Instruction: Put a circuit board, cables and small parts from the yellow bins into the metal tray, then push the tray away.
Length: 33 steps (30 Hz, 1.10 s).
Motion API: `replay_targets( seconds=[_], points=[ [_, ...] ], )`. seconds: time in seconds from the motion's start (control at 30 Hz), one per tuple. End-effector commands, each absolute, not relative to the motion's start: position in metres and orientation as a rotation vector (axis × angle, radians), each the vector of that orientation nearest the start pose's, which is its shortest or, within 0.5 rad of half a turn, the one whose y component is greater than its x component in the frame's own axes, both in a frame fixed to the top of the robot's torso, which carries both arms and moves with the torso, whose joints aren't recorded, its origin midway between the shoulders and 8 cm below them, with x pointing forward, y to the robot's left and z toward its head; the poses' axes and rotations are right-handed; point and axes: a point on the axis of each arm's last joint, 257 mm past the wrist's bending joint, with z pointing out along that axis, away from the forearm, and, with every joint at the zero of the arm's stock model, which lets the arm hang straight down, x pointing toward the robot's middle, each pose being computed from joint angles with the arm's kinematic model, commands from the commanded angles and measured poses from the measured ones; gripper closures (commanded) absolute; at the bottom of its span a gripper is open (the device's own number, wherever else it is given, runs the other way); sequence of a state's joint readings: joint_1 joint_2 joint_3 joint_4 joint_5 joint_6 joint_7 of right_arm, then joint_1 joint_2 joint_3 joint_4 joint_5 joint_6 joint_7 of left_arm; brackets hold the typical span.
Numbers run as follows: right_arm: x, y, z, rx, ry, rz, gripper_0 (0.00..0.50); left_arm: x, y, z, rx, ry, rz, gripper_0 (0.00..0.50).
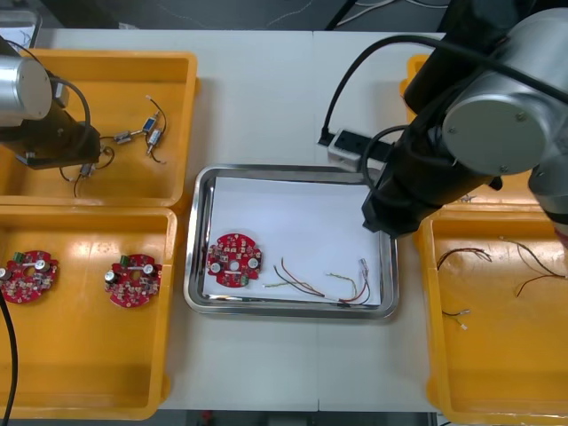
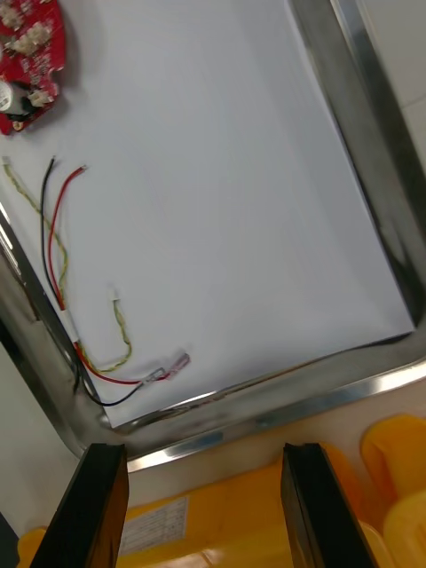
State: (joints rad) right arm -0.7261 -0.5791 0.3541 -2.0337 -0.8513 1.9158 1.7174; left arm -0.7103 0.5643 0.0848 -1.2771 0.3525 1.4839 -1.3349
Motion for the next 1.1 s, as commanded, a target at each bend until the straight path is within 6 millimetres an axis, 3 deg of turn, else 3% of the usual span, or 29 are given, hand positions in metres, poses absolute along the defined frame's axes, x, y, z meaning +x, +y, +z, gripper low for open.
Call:
replay_targets(
  seconds=[0.03,0.5,0.87,1.1],
  points=[
    [0.439,-0.148,-0.113,-1.209,2.349,-0.065,0.0,0.591,0.367,-0.179,-0.15,2.529,0.15,0.0],
    [0.46,-0.208,-0.063,-0.61,2.493,0.101,0.0,0.586,0.369,-0.191,-0.154,2.546,0.164,0.0],
    [0.469,-0.261,-0.041,-0.134,2.551,0.215,0.0,0.587,0.377,-0.198,-0.182,2.549,0.144,0.006],
    [0.466,-0.308,-0.034,0.083,2.534,0.225,0.0,0.586,0.379,-0.201,-0.191,2.555,0.143,0.053]
  ],
)
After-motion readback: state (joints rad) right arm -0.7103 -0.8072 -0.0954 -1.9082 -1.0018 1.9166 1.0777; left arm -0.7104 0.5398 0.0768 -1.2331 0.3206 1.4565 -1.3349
